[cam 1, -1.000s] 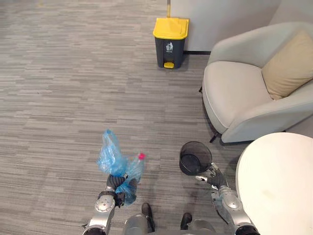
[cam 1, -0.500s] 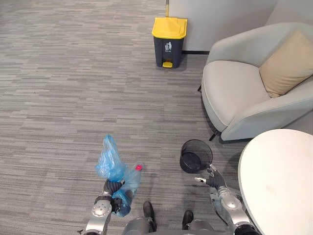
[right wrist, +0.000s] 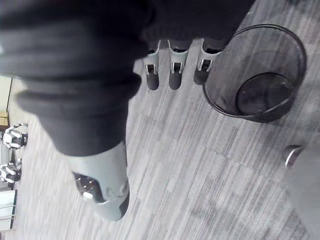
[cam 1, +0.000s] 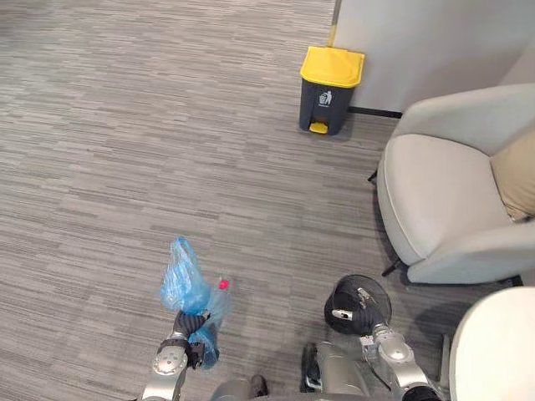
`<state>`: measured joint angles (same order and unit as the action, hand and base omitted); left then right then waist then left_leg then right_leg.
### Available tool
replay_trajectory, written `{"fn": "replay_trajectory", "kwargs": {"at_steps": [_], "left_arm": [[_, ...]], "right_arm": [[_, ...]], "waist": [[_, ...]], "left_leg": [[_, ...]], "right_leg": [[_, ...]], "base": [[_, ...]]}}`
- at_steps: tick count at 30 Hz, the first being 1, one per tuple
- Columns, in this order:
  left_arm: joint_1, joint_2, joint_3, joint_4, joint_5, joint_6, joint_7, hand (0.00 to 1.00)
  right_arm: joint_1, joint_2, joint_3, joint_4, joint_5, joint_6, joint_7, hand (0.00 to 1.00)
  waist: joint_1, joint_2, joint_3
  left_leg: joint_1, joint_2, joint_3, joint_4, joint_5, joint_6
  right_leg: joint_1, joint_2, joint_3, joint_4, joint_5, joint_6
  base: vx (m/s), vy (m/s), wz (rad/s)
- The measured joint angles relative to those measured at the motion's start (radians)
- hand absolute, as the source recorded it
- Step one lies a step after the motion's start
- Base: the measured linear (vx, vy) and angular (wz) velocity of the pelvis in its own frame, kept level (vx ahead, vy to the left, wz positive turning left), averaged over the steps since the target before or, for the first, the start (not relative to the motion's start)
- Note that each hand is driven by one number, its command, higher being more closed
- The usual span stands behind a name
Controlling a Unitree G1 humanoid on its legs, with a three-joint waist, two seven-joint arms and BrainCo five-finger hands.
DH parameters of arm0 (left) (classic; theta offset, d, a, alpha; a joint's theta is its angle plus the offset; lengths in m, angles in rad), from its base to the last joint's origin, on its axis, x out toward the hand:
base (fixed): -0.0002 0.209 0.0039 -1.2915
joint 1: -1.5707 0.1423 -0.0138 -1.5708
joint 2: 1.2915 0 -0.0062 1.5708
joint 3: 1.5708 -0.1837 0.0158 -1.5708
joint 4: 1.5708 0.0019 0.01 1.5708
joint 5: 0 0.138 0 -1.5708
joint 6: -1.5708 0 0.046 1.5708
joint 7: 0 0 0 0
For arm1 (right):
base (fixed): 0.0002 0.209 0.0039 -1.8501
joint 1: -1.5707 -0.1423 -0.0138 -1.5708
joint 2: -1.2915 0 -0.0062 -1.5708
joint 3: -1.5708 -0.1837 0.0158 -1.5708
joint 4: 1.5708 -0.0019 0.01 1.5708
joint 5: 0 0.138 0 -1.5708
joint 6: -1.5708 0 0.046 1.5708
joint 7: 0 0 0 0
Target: Gather rubbish on tea table into small bin, then transfer packed bag to large trash can.
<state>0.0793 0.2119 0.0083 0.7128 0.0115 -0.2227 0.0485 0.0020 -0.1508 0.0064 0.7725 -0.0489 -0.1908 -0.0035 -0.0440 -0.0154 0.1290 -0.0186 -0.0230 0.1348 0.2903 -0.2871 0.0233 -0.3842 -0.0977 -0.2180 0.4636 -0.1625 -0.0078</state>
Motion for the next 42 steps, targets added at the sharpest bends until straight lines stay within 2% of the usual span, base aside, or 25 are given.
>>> {"fn": "replay_trajectory", "kwargs": {"at_steps": [1, 4, 6, 9, 12, 14, 15, 16, 17, 18, 20, 21, 24, 25, 27, 29, 31, 32, 33, 34, 35, 38, 39, 40, 42], "left_arm": [[-0.001, -0.013, 0.003, 0.004, 0.000, 0.003, 0.001, 1.00], [0.002, -0.014, 0.005, 0.000, 0.001, 0.001, -0.001, 1.00], [0.017, -0.026, 0.006, -0.021, 0.000, 0.001, -0.004, 1.00], [0.042, -0.043, 0.007, -0.055, 0.000, 0.001, -0.004, 1.00], [0.025, -0.053, 0.008, -0.060, 0.000, 0.000, -0.004, 1.00], [0.010, -0.053, 0.008, -0.060, 0.000, 0.000, -0.004, 1.00], [0.008, -0.058, 0.008, -0.060, -0.001, 0.000, -0.004, 1.00], [0.011, -0.073, 0.007, -0.055, -0.002, -0.001, -0.003, 1.00], [0.010, -0.078, 0.006, -0.044, -0.002, 0.000, -0.003, 1.00], [0.012, -0.074, 0.004, -0.034, -0.002, 0.003, -0.003, 1.00], [-0.001, -0.076, 0.002, -0.033, -0.002, 0.007, -0.003, 1.00], [-0.013, -0.075, 0.000, -0.033, -0.002, 0.011, -0.004, 1.00], [0.009, -0.048, -0.005, -0.034, -0.002, 0.020, -0.001, 1.00], [0.012, -0.041, -0.007, -0.034, -0.002, 0.021, 0.000, 1.00], [0.010, -0.027, -0.011, -0.037, -0.005, 0.021, 0.004, 1.00], [0.008, -0.014, -0.010, -0.037, -0.006, 0.021, 0.012, 1.00], [-0.005, -0.013, -0.004, -0.037, -0.013, 0.021, 0.019, 1.00], [-0.015, -0.012, -0.005, -0.037, -0.019, 0.021, 0.019, 1.00], [-0.020, -0.009, -0.006, -0.037, -0.020, 0.018, 0.019, 1.00], [-0.034, -0.002, -0.003, -0.029, -0.020, 0.016, 0.018, 1.00], [-0.040, -0.013, -0.003, -0.020, -0.020, 0.021, 0.019, 1.00], [-0.041, -0.023, -0.006, -0.015, -0.019, 0.020, 0.016, 1.00], [-0.037, -0.039, -0.006, -0.016, -0.020, 0.020, 0.015, 1.00], [-0.024, -0.056, -0.005, -0.021, -0.020, 0.020, 0.011, 1.00], [-0.009, -0.072, -0.005, -0.042, -0.020, 0.019, -0.002, 1.00]], "right_arm": [[0.013, -0.017, -0.003, 0.002, 0.000, 0.002, 0.001, 0.00], [0.024, -0.016, -0.019, -0.002, 0.001, 0.002, 0.002, 0.00], [0.041, -0.009, -0.018, -0.022, 0.004, 0.002, 0.003, 0.00], [0.050, 0.005, -0.020, -0.069, 0.011, 0.001, -0.002, 0.00], [0.024, 0.008, -0.031, -0.079, 0.020, 0.001, -0.014, 0.00], [0.023, 0.017, -0.050, -0.068, 0.020, 0.001, -0.017, 0.00], [0.021, 0.008, -0.051, -0.047, 0.020, 0.000, -0.019, 0.00], [0.026, -0.018, -0.049, -0.034, 0.018, 0.001, -0.019, 0.00], [0.024, -0.025, -0.050, -0.020, 0.019, 0.004, -0.019, 0.00], [0.028, -0.016, -0.050, -0.001, 0.019, 0.006, -0.019, 0.00], [0.035, -0.012, -0.053, -0.002, 0.018, 0.005, -0.017, 0.00], [0.029, -0.011, -0.064, -0.002, 0.018, 0.005, -0.016, 0.00], [0.022, -0.004, -0.066, -0.002, 0.012, 0.004, -0.014, 0.00], [0.020, -0.003, -0.065, -0.002, 0.007, 0.004, -0.015, 0.00], [0.008, -0.003, -0.052, -0.002, 0.005, 0.005, -0.015, 0.00], [-0.012, -0.008, -0.046, -0.002, -0.001, 0.004, -0.015, 0.00], [-0.030, -0.017, -0.044, -0.001, -0.001, 0.005, -0.015, 0.00], [-0.028, -0.021, -0.042, 0.000, -0.001, 0.005, -0.015, 0.00], [-0.021, -0.024, -0.039, -0.001, -0.001, 0.004, -0.016, 0.00], [-0.001, -0.029, -0.038, 0.003, -0.001, 0.005, -0.015, 0.00], [-0.007, -0.042, -0.039, 0.015, -0.001, 0.009, -0.016, 0.00], [-0.015, -0.044, -0.042, 0.018, 0.000, 0.019, -0.016, 0.00], [-0.005, -0.039, -0.044, 0.018, 0.000, 0.023, -0.018, 0.00], [0.019, -0.027, -0.044, 0.012, 0.001, 0.024, -0.018, 0.00], [0.043, -0.016, -0.047, -0.032, 0.009, 0.021, -0.019, 0.00]], "waist": [[-0.001, 0.013, -0.004], [-0.001, 0.040, -0.002], [0.005, 0.042, 0.005], [0.017, 0.026, 0.015], [0.036, 0.027, 0.021], [0.044, 0.019, 0.030], [0.046, 0.021, 0.027], [0.056, 0.063, 0.021], [0.058, 0.072, 0.023], [0.056, 0.047, 0.016], [0.050, 0.011, 0.006], [0.046, 0.011, 0.007], [0.031, 0.011, 0.012], [0.028, 0.014, 0.013], [0.025, 0.021, 0.018], [0.012, 0.040, 0.031], [0.001, 0.062, 0.057], [-0.003, 0.062, 0.057], [-0.007, 0.053, 0.054], [-0.013, 0.026, 0.062], [-0.010, 0.051, 0.064], [-0.022, 0.060, 0.056], [-0.028, 0.063, 0.058], [-0.016, 0.058, 0.059], [-0.001, 0.037, 0.062]], "left_leg": [[0.028, 0.016, -0.024, 0.022, -0.024, -0.040], [0.000, 0.062, -0.020, 0.131, -0.011, -0.098], [-0.110, 0.135, 0.009, 0.475, 0.044, -0.180], [-0.192, 0.226, 0.095, 0.692, 0.012, -0.124], [-0.306, 0.250, 0.107, 0.580, -0.009, -0.089], [-0.345, 0.219, 0.074, 0.399, -0.001, -0.093], [-0.342, 0.183, 0.024, 0.215, 0.040, -0.123], [-0.331, 0.192, -0.038, 0.049, 0.112, -0.144], [-0.327, 0.195, -0.045, 0.063, 0.193, -0.133], [-0.324, 0.154, -0.028, 0.094, 0.189, -0.093], [-0.319, 0.095, 0.012, 0.101, 0.141, -0.061], [-0.299, 0.072, 0.031, 0.097, 0.121, -0.047], [-0.164, 0.041, 0.091, 0.054, 0.072, -0.004], [-0.139, 0.041, 0.095, 0.050, 0.062, -0.001], [-0.043, 0.043, 0.109, -0.019, 0.053, 0.006], [0.009, 0.064, 0.112, -0.058, 0.054, 0.005], [0.078, 0.097, 0.117, -0.090, 0.054, 0.005], [0.095, 0.104, 0.116, -0.098, 0.052, 0.002], [0.113, 0.101, 0.112, -0.102, 0.042, -0.034], [0.151, 0.085, 0.100, -0.094, 0.003, -0.095], [0.163, 0.112, 0.093, -0.088, -0.011, -0.113], [0.071, 0.169, 0.047, 0.135, 0.030, -0.178], [-0.003, 0.204, 0.003, 0.333, 0.057, -0.195], [-0.039, 0.239, -0.003, 0.503, 0.054, -0.193], [-0.105, 0.260, 0.036, 0.637, 0.043, -0.174]], "right_leg": [[0.021, 0.010, -0.021, 0.007, 0.041, -0.042], [0.090, 0.042, -0.048, -0.054, 0.007, -0.055], [0.220, 0.077, -0.052, -0.137, -0.004, -0.070], [0.346, 0.087, -0.008, -0.201, -0.020, -0.071], [0.391, 0.075, 0.071, -0.255, -0.027, -0.058], [0.415, 0.040, 0.100, -0.268, -0.041, -0.024], [0.415, 0.023, 0.124, -0.276, -0.057, 0.011], [0.422, 0.040, 0.151, -0.273, -0.083, 0.055], [0.429, 0.042, 0.167, -0.267, -0.100, 0.071], [0.435, -0.001, 0.193, -0.256, -0.116, 0.099], [0.406, -0.074, 0.206, -0.186, -0.135, 0.123], [0.356, -0.098, 0.232, -0.076, -0.129, 0.125], [0.212, -0.131, 0.300, 0.322, -0.056, 0.194], [0.184, -0.131, 0.294, 0.392, -0.059, 0.190], [0.066, -0.126, 0.187, 0.551, -0.104, 0.111], [0.013, -0.094, 0.120, 0.527, -0.128, 0.080], [-0.058, -0.051, 0.029, 0.375, -0.135, 0.062], [-0.074, -0.035, 0.007, 0.265, -0.124, 0.062], [-0.064, -0.021, -0.002, 0.110, -0.048, 0.047], [-0.058, -0.027, 0.014, 0.059, 0.077, -0.041], [-0.060, -0.014, -0.002, 0.091, 0.061, -0.052], [-0.023, 0.021, -0.018, 0.084, -0.035, -0.058], [0.050, 0.040, -0.033, 0.041, -0.044, -0.070], [0.141, 0.062, -0.033, -0.010, -0.048, -0.077], [0.243, 0.067, -0.025, -0.063, -0.060, -0.089]], "base": [[0.55, -0.132, 0.40], [0.46, -0.129, 0.24], [0.47, -0.123, 0.04], [0.36, -0.018, -0.35], [0.25, 0.125, -0.66], [0.25, 0.246, -0.49], [0.24, 0.312, -0.61], [0.26, 0.347, -0.71], [0.40, 0.473, -0.70], [0.31, 0.331, -0.36], [0.39, 0.328, -0.20], [0.55, 0.393, -0.26], [0.39, 0.205, -0.31], [0.39, 0.099, -0.31], [0.44, 0.032, -0.24], [0.40, -0.056, -0.16], [0.45, -0.169, -0.10], [0.41, -0.188, 0.09], [0.46, -0.208, 0.29], [0.39, -0.149, 0.21], [0.46, -0.187, 0.10], [0.47, -0.244, 0.00], [0.52, -0.274, 0.10], [0.44, -0.223, 0.00], [0.30, -0.108, -0.19]]}}
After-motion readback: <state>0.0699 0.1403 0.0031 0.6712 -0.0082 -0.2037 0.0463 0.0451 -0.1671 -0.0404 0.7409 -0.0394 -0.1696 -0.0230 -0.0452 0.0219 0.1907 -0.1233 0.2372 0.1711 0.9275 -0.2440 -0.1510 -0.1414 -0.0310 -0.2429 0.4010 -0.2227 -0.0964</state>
